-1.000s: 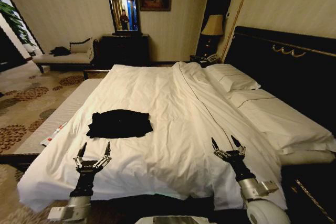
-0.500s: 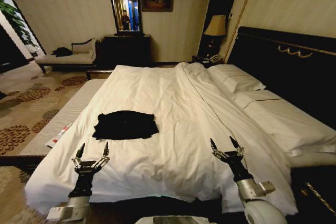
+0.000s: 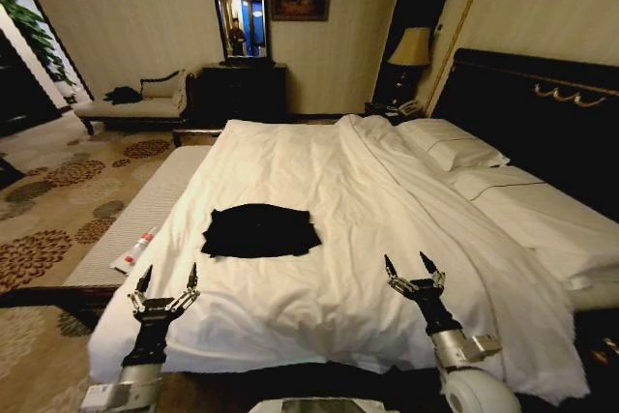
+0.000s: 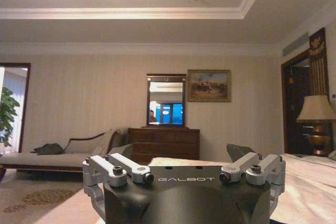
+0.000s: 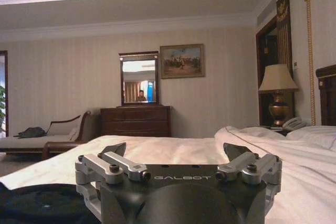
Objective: Fold the clothes on the bed.
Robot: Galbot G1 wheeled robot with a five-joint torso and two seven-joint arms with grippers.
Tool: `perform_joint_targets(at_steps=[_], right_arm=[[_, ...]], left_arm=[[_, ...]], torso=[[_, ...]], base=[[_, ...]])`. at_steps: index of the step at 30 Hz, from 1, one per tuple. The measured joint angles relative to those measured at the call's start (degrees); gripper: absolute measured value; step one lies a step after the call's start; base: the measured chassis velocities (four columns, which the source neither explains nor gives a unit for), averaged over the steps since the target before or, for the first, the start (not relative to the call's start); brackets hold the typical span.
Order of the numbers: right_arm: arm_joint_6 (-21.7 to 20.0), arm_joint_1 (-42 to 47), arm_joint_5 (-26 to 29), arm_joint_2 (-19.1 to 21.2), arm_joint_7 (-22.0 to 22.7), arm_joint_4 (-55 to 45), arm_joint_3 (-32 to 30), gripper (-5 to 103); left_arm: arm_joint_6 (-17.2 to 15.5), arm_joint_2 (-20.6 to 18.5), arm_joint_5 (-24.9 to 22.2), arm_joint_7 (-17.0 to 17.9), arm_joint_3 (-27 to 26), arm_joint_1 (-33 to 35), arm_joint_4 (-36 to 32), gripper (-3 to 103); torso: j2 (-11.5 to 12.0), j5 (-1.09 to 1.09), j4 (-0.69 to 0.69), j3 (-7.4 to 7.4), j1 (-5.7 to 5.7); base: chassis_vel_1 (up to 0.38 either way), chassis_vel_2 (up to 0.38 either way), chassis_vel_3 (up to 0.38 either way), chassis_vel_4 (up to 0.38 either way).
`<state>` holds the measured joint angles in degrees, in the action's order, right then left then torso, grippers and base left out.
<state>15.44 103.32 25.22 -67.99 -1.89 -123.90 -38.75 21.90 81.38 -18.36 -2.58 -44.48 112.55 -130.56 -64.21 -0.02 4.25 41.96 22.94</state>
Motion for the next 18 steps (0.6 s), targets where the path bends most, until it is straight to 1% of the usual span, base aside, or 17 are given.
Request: perform_joint_targets(at_steps=[1, 3, 5, 10, 12, 14, 16, 18], right_arm=[[0.33, -0.21, 0.10, 0.00, 0.20, 0.22, 0.27, 100], [1.11, -0.61, 0.69, -0.04, 0.50, 0.58, 0.87, 100], [1.48, -0.81, 0.94, -0.10, 0.53, 0.76, 1.14, 100], [2.70, -1.22, 1.61, -0.34, -0.46, 1.58, 1.45, 100], [3.55, -1.28, 1.76, -0.91, -1.79, 2.21, 1.42, 100], [3.76, -1.27, 1.72, -1.30, -2.21, 2.38, 1.34, 100], [3.85, -1.01, 1.12, -2.35, -3.04, 2.64, 0.76, 100], [3.63, -0.31, 0.80, -3.64, -2.89, 2.65, 0.13, 100]], left_arm=[[0.01, 0.00, 0.02, 0.23, -0.06, -0.06, 0.22, 100], [0.01, -0.07, 0.01, 0.75, -0.27, -0.37, 0.74, 100], [-0.02, -0.18, -0.09, 1.05, -0.42, -0.52, 0.92, 100], [-0.23, -0.69, -0.59, 1.46, -0.66, -0.56, 1.03, 100], [-0.25, -1.32, -0.80, 1.58, -0.65, -0.45, 1.02, 100], [-0.25, -1.84, -0.93, 1.71, -0.62, -0.43, 1.03, 100], [-0.12, -3.38, -1.19, 2.29, -0.45, -0.45, 1.05, 100], [0.10, -5.83, -1.24, 3.06, 0.06, -0.69, 1.08, 100]], torso=[[0.00, 0.03, 0.00, 0.00, 0.00], [0.00, -0.03, 0.01, 0.00, 0.01], [0.00, -0.04, 0.01, 0.00, 0.01], [0.00, 0.07, 0.00, 0.00, 0.00], [0.00, 0.06, 0.01, 0.01, 0.00], [0.01, 0.04, 0.01, 0.01, 0.00], [0.01, 0.03, -0.01, 0.01, 0.00], [0.00, -0.02, 0.00, 0.00, 0.00]], base=[[0.221, 0.182, -0.164, -0.230], [0.101, 0.124, -0.125, -0.127], [0.072, 0.065, -0.054, -0.087], [0.000, 0.000, 0.000, 0.000], [-0.059, -0.057, 0.008, 0.039], [-0.058, -0.066, 0.032, 0.026], [0.000, 0.000, 0.000, 0.000], [0.000, 0.000, 0.000, 0.000]])
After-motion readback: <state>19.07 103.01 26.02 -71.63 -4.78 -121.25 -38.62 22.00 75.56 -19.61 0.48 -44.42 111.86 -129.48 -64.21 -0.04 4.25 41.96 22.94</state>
